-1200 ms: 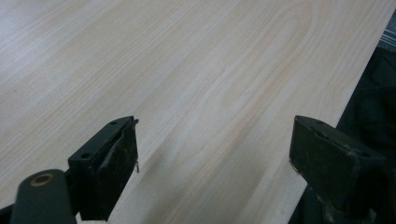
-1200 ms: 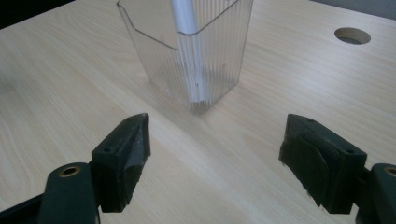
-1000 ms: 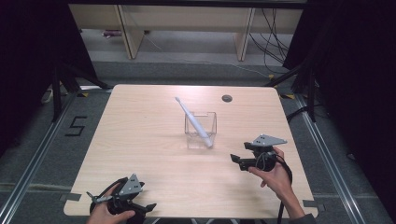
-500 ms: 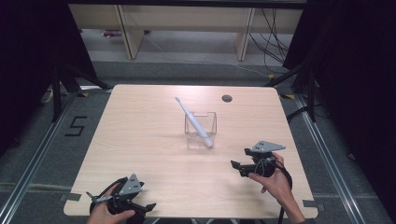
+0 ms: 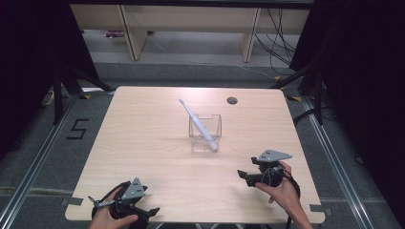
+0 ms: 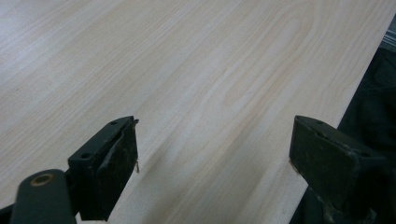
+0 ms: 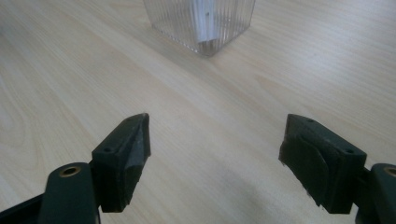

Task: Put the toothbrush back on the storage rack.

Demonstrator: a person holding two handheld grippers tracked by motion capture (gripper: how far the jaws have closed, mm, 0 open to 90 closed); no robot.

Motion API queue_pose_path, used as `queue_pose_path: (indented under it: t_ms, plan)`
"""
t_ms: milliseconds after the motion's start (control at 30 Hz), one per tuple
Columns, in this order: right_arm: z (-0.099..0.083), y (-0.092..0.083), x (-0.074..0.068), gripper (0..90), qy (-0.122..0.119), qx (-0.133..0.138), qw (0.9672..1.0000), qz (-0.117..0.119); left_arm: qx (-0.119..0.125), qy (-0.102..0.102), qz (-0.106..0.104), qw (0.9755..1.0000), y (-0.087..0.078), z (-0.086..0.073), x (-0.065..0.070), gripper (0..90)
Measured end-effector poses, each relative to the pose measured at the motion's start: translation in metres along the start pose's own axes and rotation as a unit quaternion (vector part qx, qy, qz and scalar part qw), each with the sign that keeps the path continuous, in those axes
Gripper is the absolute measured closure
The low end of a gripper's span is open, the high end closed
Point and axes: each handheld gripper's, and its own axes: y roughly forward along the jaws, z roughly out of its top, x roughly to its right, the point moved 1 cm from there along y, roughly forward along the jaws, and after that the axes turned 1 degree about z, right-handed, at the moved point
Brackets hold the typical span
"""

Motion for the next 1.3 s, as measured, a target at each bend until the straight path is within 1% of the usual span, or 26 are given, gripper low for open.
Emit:
queue_pose_path:
  t_ms: [100,133,167,200,233,333,367,400,433,467,500,600,633,667,700,767,800,833,867,900,933,1033,1133,1233,1267,1300]
  plan:
    - [-0.003,-0.001,0.000,24.3,-0.007,-0.002,1.0000,0.003,0.000,-0.001,0.000,1.0000,0.000,0.000,0.000,14.8]
    - [-0.004,-0.002,-0.002,24.3,0.004,-0.003,1.0000,0.002,0.000,0.000,0.000,1.0000,0.000,0.000,0.000,14.8]
    - [-0.005,-0.002,0.000,24.3,-0.009,-0.001,1.0000,0.002,0.000,0.000,0.000,1.0000,0.000,0.000,0.000,14.8]
    - [-0.007,-0.003,-0.001,24.1,0.000,-0.008,1.0000,0.001,0.000,0.000,0.000,1.0000,0.000,0.000,0.000,14.8]
    - [-0.008,-0.003,0.000,24.2,-0.006,-0.005,1.0000,0.002,-0.001,0.000,0.000,1.0000,0.000,0.000,0.000,14.8]
    - [-0.013,-0.005,-0.003,24.1,0.017,-0.014,0.9998,0.002,-0.001,0.000,0.000,1.0000,0.000,0.000,0.000,14.8]
    - [-0.014,-0.005,-0.001,24.1,0.000,-0.010,1.0000,0.000,0.002,-0.004,-0.001,1.0000,0.001,0.000,0.000,14.8]
    - [-0.016,-0.006,-0.002,23.9,0.003,-0.014,0.9999,0.003,-0.001,-0.001,0.000,1.0000,0.000,0.000,0.000,14.8]
    - [-0.017,-0.007,0.000,22.8,-0.005,-0.012,0.9999,0.003,-0.001,-0.001,0.000,1.0000,0.000,0.000,0.000,14.7]
    - [-0.019,-0.007,-0.003,20.9,0.010,-0.013,0.9998,0.007,-0.002,0.000,0.000,1.0000,0.000,0.000,0.000,14.8]
    - [-0.020,-0.007,-0.001,18.2,-0.004,-0.010,0.9999,0.011,-0.001,-0.001,-0.003,1.0000,0.001,0.000,0.000,14.8]
    - [-0.024,-0.009,-0.002,16.9,-0.009,-0.016,0.9996,0.019,-0.001,-0.001,-0.001,1.0000,0.001,0.000,0.000,14.7]
    - [-0.026,-0.010,-0.005,16.5,0.008,-0.023,0.9995,0.022,-0.002,0.000,0.000,1.0000,0.001,0.000,0.000,14.7]
    - [-0.026,-0.010,-0.003,16.5,-0.011,-0.017,0.9995,0.024,-0.002,0.000,0.000,1.0000,0.001,0.000,0.000,14.8]
    - [-0.027,-0.011,-0.003,16.5,-0.013,-0.018,0.9996,0.019,-0.002,-0.001,0.000,1.0000,0.001,0.000,0.000,14.8]
    - [-0.029,-0.011,-0.003,16.5,-0.010,-0.026,0.9990,0.036,-0.003,0.000,0.000,1.0000,0.001,0.000,0.000,14.8]
    - [-0.031,-0.012,-0.006,16.5,0.000,-0.028,0.9993,0.025,-0.003,-0.001,0.000,1.0000,0.001,0.000,0.000,14.8]
    - [-0.032,-0.013,-0.005,16.5,-0.010,-0.023,0.9996,0.016,-0.003,-0.001,0.001,1.0000,0.001,0.000,0.000,14.8]
    - [-0.033,-0.014,-0.006,16.5,-0.007,-0.027,0.9995,0.015,-0.003,-0.001,0.001,1.0000,0.001,0.000,0.000,14.8]
    - [-0.034,-0.014,-0.005,16.5,-0.017,-0.028,0.9993,0.019,-0.003,-0.001,0.001,1.0000,0.001,0.000,0.000,14.8]
    - [-0.035,-0.015,-0.009,16.5,0.004,-0.033,0.9993,0.015,-0.003,-0.001,0.001,1.0000,0.001,0.000,0.000,14.8]
    - [-0.037,-0.015,-0.006,16.5,-0.023,-0.032,0.9992,0.012,-0.003,-0.001,0.001,1.0000,0.001,0.000,0.000,14.8]
    - [-0.040,-0.017,-0.007,16.5,-0.022,-0.038,0.9989,0.013,-0.003,-0.001,0.001,1.0000,0.001,0.000,0.000,14.8]
    - [-0.043,-0.019,-0.009,16.5,-0.003,-0.042,0.9991,0.012,-0.004,-0.001,0.001,1.0000,0.001,0.000,0.000,14.7]
    - [-0.043,-0.019,-0.006,16.5,-0.018,-0.039,0.9990,0.014,-0.004,-0.001,0.001,1.0000,0.001,0.000,0.000,14.8]
    - [-0.044,-0.020,-0.006,16.6,-0.016,-0.039,0.9990,0.014,-0.005,0.000,0.002,1.0000,0.001,0.000,0.000,14.8]
